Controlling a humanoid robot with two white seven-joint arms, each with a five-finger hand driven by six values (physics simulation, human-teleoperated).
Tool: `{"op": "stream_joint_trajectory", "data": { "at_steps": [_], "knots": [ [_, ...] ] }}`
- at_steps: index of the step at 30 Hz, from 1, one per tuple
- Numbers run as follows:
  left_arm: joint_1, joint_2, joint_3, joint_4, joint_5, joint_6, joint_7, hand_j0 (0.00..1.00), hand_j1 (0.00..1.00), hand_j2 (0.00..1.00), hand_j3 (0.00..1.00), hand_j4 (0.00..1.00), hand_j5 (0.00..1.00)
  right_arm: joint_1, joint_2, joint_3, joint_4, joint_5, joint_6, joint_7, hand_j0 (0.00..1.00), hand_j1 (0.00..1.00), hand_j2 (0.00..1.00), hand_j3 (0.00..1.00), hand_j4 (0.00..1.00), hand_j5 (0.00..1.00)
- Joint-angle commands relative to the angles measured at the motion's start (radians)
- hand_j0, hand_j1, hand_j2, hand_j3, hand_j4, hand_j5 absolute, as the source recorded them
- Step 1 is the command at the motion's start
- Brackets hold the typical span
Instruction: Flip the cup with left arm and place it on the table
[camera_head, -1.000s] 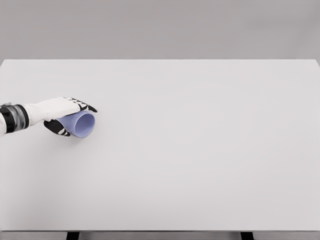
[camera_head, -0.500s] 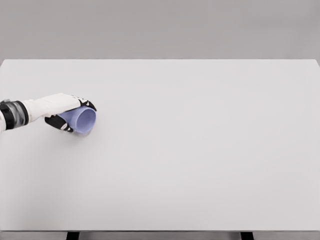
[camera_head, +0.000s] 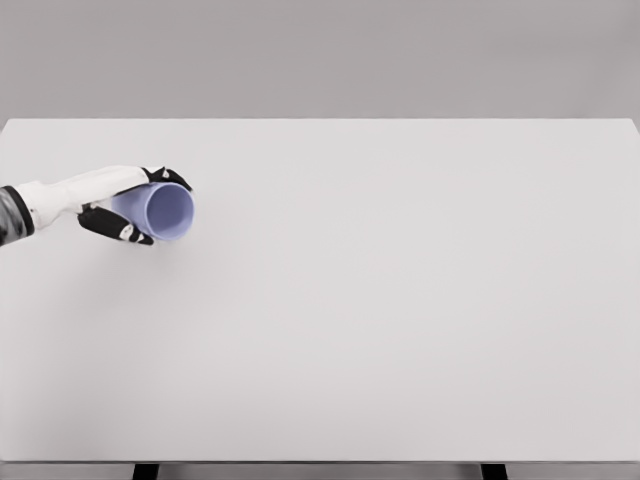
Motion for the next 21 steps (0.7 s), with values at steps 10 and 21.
{"op": "stream_joint_trajectory", "data": {
  "at_steps": [10,21],
  "knots": [
    [0.002,0.007,0.035,0.058,0.369,-0.004,0.001,0.64,0.64,0.64,0.64,0.64,0.64,0.0,0.0,0.0,0.0,0.0,0.0,0.001,1.0,1.0,1.0,1.0,1.0,1.0],
    [0.058,-0.062,0.024,0.127,0.521,-0.011,0.001,0.64,0.64,0.64,0.64,0.64,0.64,0.0,0.0,0.0,0.0,0.0,0.0,0.001,1.0,1.0,1.0,1.0,1.0,1.0]
  ]
}}
